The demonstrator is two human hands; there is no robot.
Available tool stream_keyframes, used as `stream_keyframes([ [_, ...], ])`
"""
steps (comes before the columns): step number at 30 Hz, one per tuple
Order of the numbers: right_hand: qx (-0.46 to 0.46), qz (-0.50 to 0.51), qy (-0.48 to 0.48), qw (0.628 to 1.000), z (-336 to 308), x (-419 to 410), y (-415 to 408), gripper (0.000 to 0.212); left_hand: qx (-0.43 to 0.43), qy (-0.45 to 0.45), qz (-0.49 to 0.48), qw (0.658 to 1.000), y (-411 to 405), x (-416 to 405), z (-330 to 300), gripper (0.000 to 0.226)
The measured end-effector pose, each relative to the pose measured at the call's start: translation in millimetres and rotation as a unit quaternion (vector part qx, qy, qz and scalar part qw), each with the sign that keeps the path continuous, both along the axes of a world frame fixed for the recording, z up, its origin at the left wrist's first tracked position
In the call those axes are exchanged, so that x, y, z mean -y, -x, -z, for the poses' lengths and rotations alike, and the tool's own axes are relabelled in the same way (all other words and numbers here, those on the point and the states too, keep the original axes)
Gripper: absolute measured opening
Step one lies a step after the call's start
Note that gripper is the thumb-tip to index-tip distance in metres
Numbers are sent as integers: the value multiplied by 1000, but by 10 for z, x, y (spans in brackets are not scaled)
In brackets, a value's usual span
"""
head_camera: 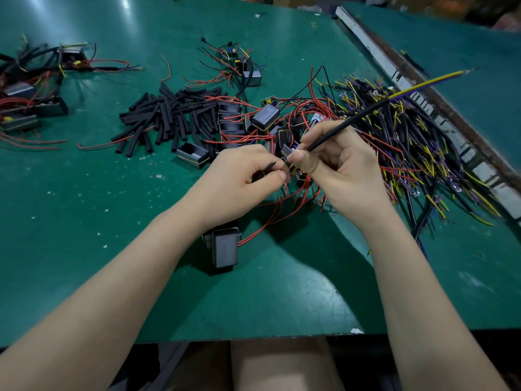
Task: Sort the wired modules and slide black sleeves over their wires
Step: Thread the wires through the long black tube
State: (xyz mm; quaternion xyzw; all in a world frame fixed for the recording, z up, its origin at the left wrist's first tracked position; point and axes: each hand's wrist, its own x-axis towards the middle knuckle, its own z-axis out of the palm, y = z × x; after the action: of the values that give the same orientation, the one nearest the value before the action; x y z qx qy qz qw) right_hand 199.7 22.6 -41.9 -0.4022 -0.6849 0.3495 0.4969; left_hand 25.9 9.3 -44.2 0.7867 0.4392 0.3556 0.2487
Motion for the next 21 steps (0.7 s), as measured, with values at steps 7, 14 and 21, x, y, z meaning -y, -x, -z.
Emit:
stream_keyframes([
  [7, -68, -22, -5, 997, -25, 6, 7, 19, 161, 29, 11, 986, 10, 32, -77, 13],
  [14, -56, -16, -25, 998, 55, 48, 166, 16, 271, 47, -113, 955, -62, 45, -36, 16],
  [21, 6, -26, -36, 999, 109, 48, 176, 17, 95, -124, -198, 968, -67, 55, 7, 13],
])
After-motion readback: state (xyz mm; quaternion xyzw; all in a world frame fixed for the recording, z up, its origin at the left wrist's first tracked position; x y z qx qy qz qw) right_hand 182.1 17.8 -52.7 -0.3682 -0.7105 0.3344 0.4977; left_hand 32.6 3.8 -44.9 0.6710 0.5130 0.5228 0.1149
